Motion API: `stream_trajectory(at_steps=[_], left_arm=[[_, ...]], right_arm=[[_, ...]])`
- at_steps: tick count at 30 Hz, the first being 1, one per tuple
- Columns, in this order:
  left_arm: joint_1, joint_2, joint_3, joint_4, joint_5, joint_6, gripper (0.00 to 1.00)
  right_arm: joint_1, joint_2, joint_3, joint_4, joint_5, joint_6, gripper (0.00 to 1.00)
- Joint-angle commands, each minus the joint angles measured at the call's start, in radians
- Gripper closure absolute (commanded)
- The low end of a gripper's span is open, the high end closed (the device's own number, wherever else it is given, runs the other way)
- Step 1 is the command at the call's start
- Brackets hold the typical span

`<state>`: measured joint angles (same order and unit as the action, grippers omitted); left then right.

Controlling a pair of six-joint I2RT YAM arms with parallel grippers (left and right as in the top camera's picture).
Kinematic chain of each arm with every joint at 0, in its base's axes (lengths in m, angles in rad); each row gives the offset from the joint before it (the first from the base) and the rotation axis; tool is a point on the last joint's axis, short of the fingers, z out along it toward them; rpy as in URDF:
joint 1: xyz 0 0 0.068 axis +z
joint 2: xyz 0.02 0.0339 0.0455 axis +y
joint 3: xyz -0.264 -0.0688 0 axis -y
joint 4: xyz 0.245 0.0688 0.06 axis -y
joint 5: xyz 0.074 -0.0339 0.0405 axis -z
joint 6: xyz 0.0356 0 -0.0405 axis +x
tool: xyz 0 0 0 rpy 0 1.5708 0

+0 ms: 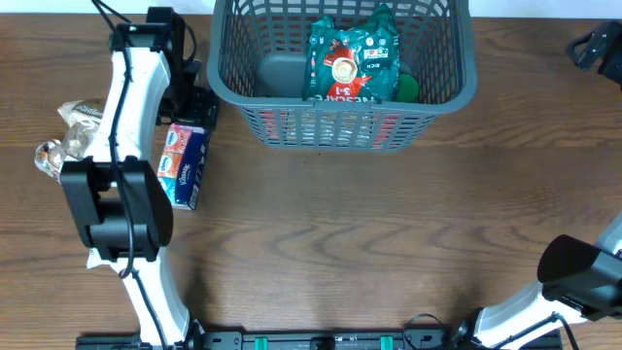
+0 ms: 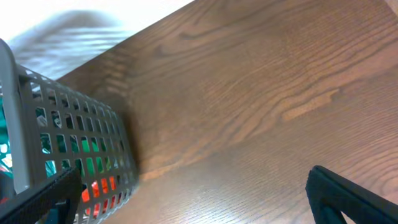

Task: Pack container
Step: 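Reach the left gripper down and grasp the Kleenex tissue pack, then lift the tissue pack and lower it into the basket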

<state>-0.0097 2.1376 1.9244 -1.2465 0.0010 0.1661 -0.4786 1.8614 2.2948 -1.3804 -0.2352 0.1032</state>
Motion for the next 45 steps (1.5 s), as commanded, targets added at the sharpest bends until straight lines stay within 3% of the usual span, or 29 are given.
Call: stream_trajectory(at_steps=[1, 16, 29, 36, 41, 45], left_arm=[[0.001, 0.05, -0.004, 0.005, 0.01, 0.024, 0.01], [0.052, 0.18, -0.006, 0.025, 0.01, 0.028, 0.01], [0.052, 0.182, -0.148, 0.099, 0.018, 0.016, 0.0], [0.051, 0.137, -0.143, 0.089, 0.12, -0.01, 0.46], [0.052, 0.049, -0.12, 0.077, 0.12, -0.079, 0.54], [0.052, -0.062, -0.09, 0.05, 0.119, -0.093, 0.77]], right_arm=[[-0.005, 0.009, -0.002, -0.004, 0.003, -0.016, 0.01], [-0.005, 0.009, -0.002, -0.017, 0.029, -0.06, 0.01], [-0.005, 0.009, -0.002, -0.019, 0.029, -0.06, 0.01], [-0.005, 0.009, -0.002, -0.019, 0.029, -0.065, 0.01], [-0.006, 0.009, -0.002, -0.02, 0.029, -0.068, 0.01], [-0.005, 0.009, -0.002, -0.02, 0.029, -0.068, 0.01]])
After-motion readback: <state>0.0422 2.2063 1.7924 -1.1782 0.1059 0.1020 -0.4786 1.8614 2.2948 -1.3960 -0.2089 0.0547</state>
